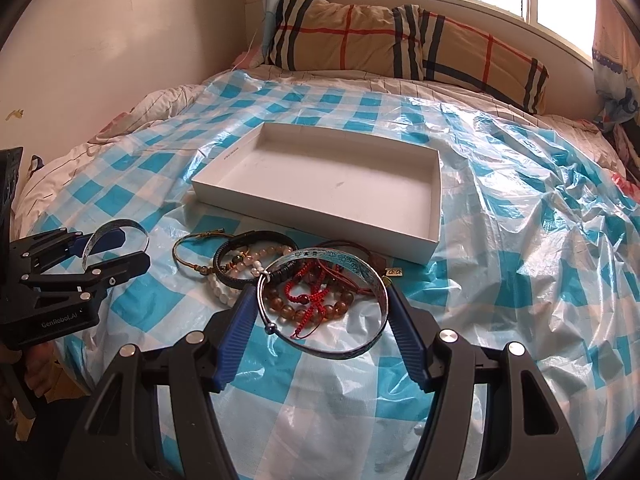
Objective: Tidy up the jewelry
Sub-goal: 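Lift the thin silver bangle with the left tool while the right tool lifts the wide bangle, then carry both bangles over the white box and open both tools to drop them inside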
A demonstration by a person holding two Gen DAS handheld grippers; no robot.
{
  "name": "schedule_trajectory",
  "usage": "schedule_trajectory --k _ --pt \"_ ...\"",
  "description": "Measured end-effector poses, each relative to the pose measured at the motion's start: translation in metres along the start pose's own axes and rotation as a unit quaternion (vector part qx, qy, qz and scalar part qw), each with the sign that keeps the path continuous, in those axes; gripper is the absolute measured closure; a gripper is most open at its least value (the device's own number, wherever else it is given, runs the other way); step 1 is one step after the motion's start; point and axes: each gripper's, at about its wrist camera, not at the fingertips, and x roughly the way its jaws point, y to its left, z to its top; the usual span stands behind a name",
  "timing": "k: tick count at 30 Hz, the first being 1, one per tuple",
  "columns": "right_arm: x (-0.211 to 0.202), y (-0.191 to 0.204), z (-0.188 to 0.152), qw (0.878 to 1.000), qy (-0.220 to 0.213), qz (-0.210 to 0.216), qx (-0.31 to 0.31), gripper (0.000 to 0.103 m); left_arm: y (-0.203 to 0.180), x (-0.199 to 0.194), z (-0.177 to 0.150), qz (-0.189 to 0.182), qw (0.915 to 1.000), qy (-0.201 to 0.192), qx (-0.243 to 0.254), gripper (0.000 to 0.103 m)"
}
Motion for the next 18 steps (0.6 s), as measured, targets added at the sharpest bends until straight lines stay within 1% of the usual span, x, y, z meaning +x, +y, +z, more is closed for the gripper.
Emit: schedule_trajectory --k 18 --pt "-0.0027 0.0000 0.0098 1.000 -0.016 -0.002 -0.005 0.040 -0.0056 -0.0014 0.0062 -0.002 1.0000 -0.004 0.003 0.052"
